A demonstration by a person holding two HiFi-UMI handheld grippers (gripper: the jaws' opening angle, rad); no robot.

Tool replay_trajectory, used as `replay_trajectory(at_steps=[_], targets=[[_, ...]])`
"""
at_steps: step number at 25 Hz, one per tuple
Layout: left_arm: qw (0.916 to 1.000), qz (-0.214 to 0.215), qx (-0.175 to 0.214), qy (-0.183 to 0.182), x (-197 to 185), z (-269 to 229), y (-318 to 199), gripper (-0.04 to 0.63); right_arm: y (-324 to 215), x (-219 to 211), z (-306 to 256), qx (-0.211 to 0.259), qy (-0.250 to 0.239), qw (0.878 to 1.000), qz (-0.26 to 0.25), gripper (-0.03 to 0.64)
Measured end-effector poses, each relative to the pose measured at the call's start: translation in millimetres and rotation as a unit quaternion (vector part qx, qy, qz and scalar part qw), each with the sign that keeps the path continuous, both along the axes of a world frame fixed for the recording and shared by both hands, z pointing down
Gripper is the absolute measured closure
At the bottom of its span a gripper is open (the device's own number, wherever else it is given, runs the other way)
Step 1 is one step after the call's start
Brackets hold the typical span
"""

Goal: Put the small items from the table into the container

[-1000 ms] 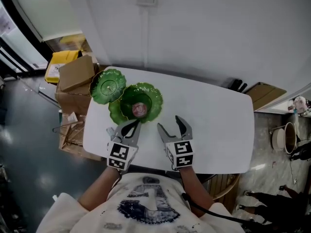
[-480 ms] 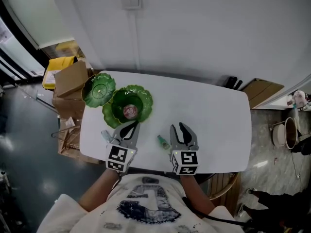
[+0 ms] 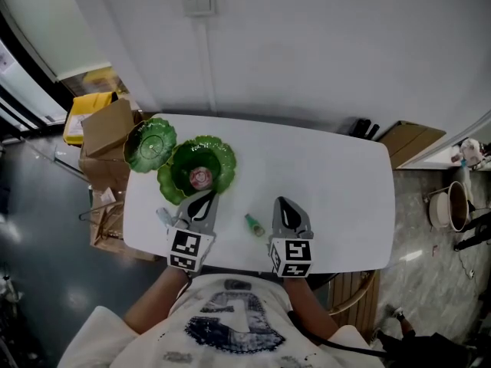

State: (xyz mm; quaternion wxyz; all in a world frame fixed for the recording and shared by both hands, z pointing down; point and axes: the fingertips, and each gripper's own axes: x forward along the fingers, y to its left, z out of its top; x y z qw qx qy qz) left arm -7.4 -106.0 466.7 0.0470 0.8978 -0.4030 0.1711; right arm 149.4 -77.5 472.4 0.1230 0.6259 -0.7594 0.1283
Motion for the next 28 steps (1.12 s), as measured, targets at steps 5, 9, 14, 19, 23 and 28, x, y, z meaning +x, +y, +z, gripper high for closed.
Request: replay_trajectory(at_steps=[5, 9, 14, 19, 23, 28], targets=[[1.0000, 0.002, -0.008, 0.003, 2.7, 3.7, -1.0, 0.606, -0.1, 0.0, 5.8, -0.009, -0.003, 1.000, -0.002, 0.617], [0.9998, 0.006, -0.010, 0.018, 5.5, 5.0, -1.2, 0.606, -1.4, -0.5, 9.4, -0.016, -0.007, 1.000, -0.008, 0.617], [0.9998, 0.010, -0.014, 0.006, 10.4, 5.5, 1.3, 0.606, 3.8, -13.6, 35.7, -0.055, -0.011, 0.996, -0.062, 0.615], [0.9998, 0.003, -0.022, -0.001, 10.3, 15.8, 7.5, 0.606, 11.9, -10.3, 56.4, -0.077, -0.008, 0.995, -0.066, 0.614], [0.9995, -0.003, -0.031, -0.006, 13.7, 25.8, 14.8, 0.606, 15.7, -7.6, 62.3, -0.083, -0.007, 0.994, -0.073, 0.615], [0.9989, -0.014, -0.044, -0.008, 22.9, 38.8, 28.8, 0.606, 24.9, -1.6, 68.3, -0.089, -0.009, 0.992, -0.088, 0.609]])
